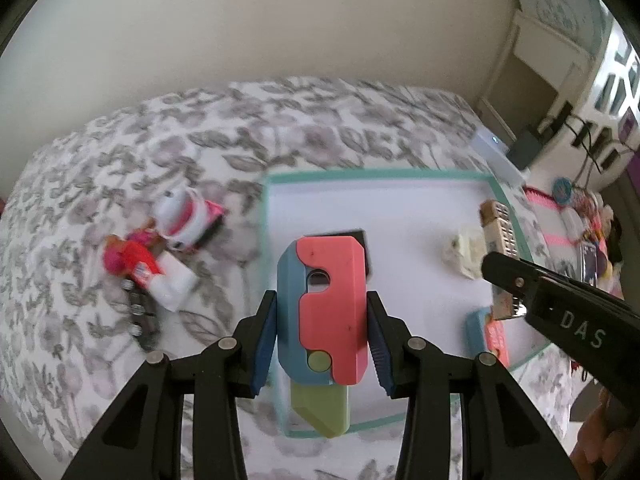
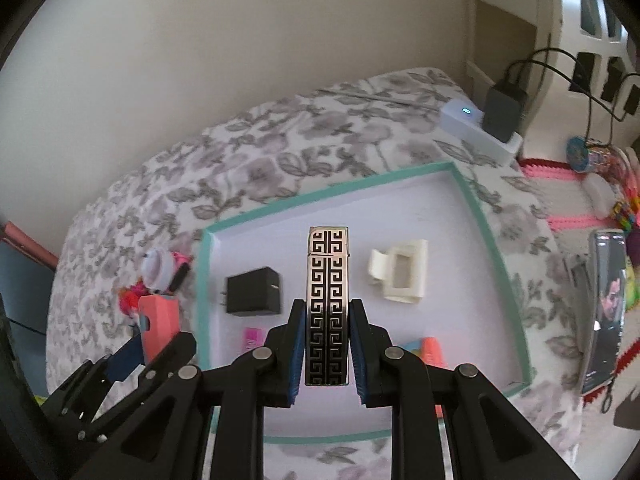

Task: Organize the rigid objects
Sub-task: 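Carry the toy knife and gold comb over the tray with both grippers, then lower both items into the tray and open both grippers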

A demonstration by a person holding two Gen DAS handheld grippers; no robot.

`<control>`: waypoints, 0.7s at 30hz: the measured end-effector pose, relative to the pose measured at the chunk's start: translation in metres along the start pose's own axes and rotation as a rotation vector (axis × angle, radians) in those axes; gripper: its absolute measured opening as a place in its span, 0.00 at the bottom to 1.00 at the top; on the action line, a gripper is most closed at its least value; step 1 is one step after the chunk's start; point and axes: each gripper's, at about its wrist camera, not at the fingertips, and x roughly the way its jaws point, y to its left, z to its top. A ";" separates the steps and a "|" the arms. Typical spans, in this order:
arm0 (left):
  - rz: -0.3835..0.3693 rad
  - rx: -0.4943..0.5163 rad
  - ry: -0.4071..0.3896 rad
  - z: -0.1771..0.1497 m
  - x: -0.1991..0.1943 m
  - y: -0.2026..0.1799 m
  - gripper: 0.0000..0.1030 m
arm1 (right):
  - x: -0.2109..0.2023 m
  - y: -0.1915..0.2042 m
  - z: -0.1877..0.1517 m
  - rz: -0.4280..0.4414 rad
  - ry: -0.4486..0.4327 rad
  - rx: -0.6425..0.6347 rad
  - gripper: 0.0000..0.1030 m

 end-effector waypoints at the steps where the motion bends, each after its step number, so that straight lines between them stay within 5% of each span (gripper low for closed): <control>1: -0.008 0.001 0.013 -0.001 0.004 -0.003 0.43 | 0.002 -0.003 -0.001 -0.005 0.007 0.002 0.21; 21: -0.022 0.032 0.127 -0.013 0.045 -0.019 0.43 | 0.050 -0.021 -0.019 -0.050 0.156 0.005 0.22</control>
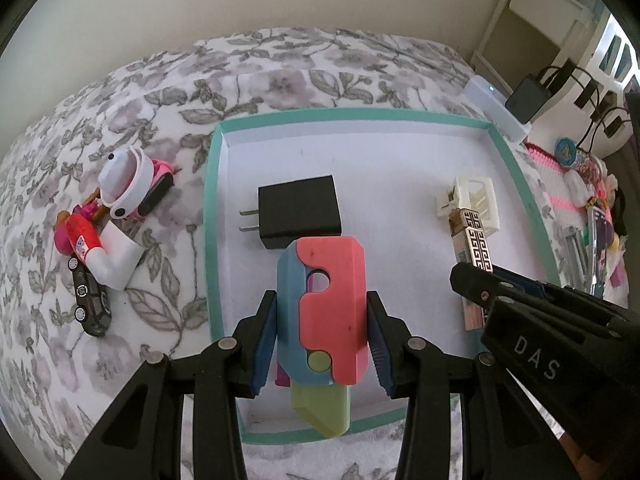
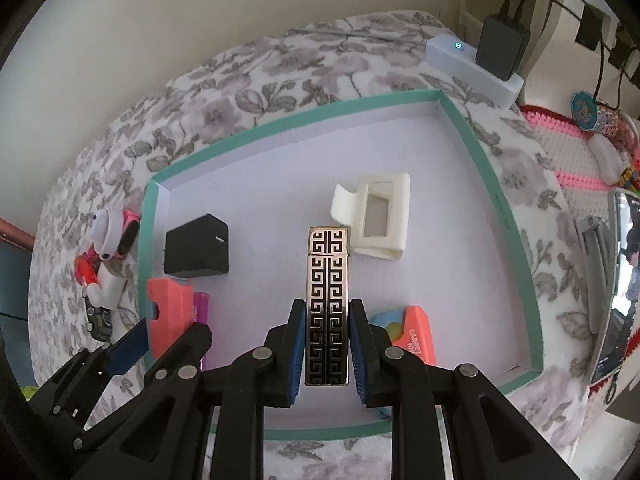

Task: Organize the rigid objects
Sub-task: 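Lower both items into the tray and open both grippers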

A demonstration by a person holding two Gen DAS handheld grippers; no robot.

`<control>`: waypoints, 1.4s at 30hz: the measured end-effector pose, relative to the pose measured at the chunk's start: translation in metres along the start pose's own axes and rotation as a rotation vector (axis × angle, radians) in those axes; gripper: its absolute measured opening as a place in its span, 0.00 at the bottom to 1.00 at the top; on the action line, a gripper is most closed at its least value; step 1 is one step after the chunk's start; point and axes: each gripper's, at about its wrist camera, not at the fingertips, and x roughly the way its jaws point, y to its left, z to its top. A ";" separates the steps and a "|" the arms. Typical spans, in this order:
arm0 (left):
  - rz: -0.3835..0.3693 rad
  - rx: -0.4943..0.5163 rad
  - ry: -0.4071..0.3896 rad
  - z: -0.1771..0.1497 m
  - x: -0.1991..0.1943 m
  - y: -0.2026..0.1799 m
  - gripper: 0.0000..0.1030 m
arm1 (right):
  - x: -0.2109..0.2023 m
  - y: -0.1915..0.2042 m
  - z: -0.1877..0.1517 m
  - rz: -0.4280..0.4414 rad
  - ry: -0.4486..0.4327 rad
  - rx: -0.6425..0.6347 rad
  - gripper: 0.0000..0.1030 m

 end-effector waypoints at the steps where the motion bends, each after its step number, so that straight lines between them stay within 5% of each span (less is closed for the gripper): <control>1: -0.001 -0.002 0.006 0.000 0.002 0.001 0.43 | 0.002 0.000 0.000 -0.002 0.005 0.001 0.22; 27: 0.018 -0.001 0.006 0.001 0.001 0.005 0.46 | 0.003 0.003 0.001 -0.022 0.013 -0.012 0.22; 42: 0.088 -0.125 -0.084 0.011 -0.026 0.041 0.46 | -0.022 0.008 0.005 -0.033 -0.063 -0.020 0.22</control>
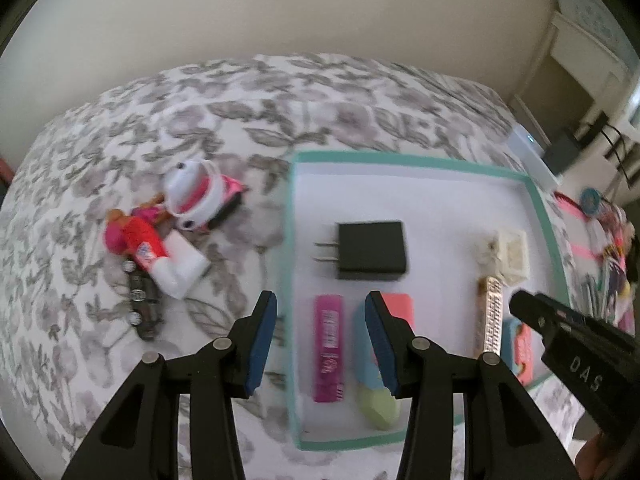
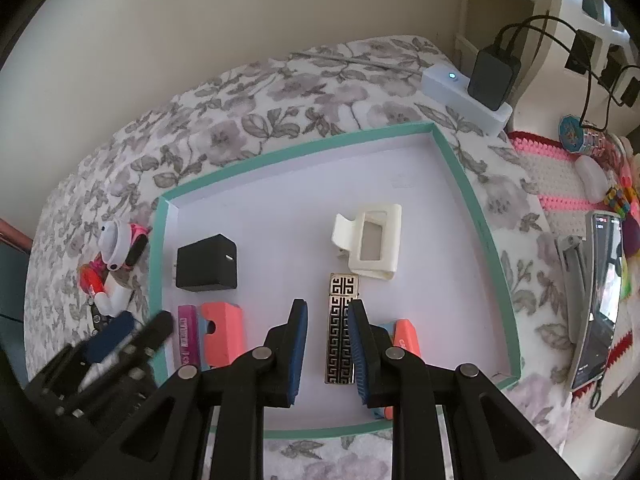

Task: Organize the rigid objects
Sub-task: 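Lower both items into the tray and open both grippers, then move both grippers back from the tray over the pile of objects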

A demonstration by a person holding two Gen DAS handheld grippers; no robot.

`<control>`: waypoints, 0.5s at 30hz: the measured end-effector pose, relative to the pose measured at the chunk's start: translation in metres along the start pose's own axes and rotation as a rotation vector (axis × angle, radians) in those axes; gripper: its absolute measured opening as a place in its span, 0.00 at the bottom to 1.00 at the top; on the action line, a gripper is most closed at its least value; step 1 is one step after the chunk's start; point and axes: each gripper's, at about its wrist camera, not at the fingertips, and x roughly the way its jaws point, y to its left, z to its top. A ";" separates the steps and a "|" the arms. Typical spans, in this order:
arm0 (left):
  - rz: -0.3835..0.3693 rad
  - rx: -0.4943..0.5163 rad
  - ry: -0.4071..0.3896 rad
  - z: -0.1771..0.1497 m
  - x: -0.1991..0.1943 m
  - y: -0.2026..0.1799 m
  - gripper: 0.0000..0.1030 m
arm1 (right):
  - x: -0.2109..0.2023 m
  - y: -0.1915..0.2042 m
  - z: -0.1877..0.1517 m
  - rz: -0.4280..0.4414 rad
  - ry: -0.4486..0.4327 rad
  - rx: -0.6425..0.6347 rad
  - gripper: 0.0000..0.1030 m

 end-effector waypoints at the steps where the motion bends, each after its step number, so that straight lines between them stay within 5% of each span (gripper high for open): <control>1: 0.007 -0.011 -0.007 0.001 -0.001 0.003 0.46 | 0.001 0.000 0.000 -0.002 0.002 -0.002 0.22; 7: 0.055 -0.092 -0.029 0.006 -0.005 0.028 0.56 | 0.005 0.011 -0.002 -0.016 0.006 -0.043 0.27; 9: 0.067 -0.111 -0.032 0.007 -0.005 0.034 0.62 | 0.006 0.014 -0.002 -0.025 0.005 -0.054 0.41; 15: 0.098 -0.129 -0.048 0.007 -0.006 0.043 0.72 | 0.007 0.019 -0.003 -0.039 -0.004 -0.065 0.61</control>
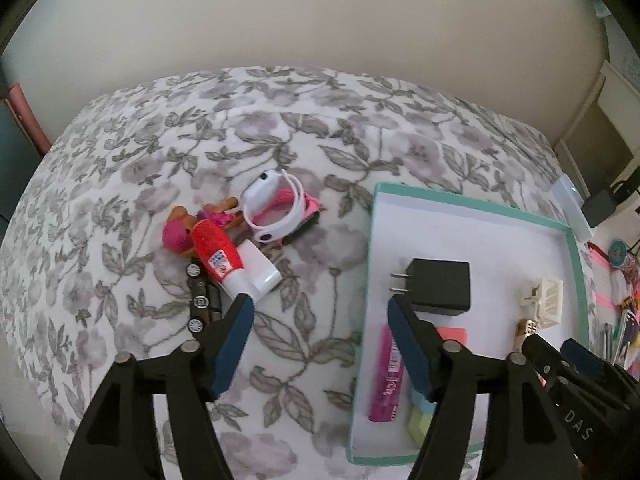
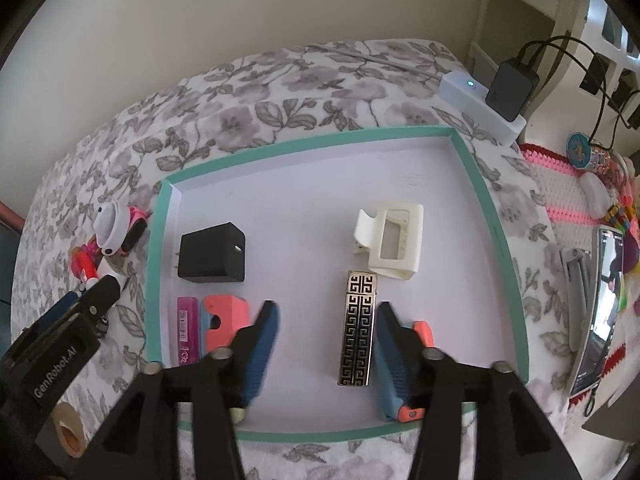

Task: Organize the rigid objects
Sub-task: 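Move both grippers back from the tray over the pile of objects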

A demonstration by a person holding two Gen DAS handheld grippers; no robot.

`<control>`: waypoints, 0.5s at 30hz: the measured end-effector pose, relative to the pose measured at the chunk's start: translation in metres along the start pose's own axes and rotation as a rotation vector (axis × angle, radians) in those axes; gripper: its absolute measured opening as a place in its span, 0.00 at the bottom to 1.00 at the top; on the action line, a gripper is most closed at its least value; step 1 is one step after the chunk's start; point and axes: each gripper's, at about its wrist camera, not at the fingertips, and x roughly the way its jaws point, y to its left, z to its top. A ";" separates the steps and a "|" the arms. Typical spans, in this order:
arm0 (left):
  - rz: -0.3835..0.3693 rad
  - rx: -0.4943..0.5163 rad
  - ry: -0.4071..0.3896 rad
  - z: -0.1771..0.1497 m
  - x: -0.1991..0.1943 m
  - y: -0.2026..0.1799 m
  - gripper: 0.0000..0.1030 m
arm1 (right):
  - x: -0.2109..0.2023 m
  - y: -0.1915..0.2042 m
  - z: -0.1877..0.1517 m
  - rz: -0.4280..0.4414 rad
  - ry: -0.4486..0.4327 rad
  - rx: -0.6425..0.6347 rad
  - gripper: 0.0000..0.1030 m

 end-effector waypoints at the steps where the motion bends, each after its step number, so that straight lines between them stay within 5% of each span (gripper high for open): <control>1: 0.005 -0.001 -0.003 0.000 0.000 0.001 0.76 | 0.000 0.001 0.000 -0.003 -0.004 -0.001 0.61; 6: 0.029 -0.010 -0.011 0.002 0.000 0.006 0.79 | 0.001 0.004 -0.001 0.002 -0.009 0.000 0.75; 8: 0.036 -0.018 -0.013 0.002 0.001 0.009 0.89 | 0.002 0.005 -0.001 -0.001 -0.011 -0.004 0.78; 15: 0.043 -0.035 -0.022 0.004 0.001 0.017 0.89 | 0.003 0.009 -0.001 -0.008 -0.022 -0.014 0.93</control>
